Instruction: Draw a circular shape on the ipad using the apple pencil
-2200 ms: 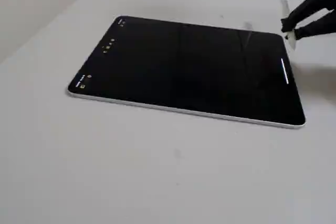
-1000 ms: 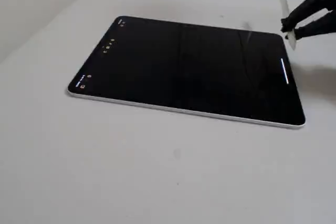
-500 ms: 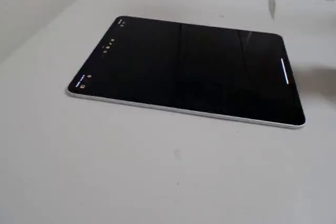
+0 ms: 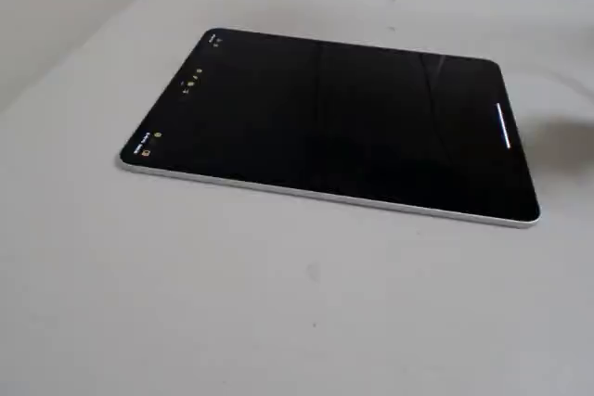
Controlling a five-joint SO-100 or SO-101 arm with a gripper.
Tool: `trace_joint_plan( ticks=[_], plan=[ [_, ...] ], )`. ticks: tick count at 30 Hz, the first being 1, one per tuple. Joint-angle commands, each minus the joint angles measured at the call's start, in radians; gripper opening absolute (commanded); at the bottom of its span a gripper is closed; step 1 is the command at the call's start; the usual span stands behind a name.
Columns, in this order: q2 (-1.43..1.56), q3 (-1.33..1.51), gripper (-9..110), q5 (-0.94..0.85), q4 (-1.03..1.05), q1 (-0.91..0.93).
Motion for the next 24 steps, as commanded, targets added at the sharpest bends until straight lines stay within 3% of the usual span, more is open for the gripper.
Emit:
trace_joint_plan(
  ticks=[1,11,24],
  plan=[
    [-0.279,-0.247,0,-0.029,-0.138,0.006],
    [-0.529,-0.469,0,-0.067,-0.118,-0.017],
    [-0.635,-0.571,0,-0.084,-0.104,-0.035]
  ],
)
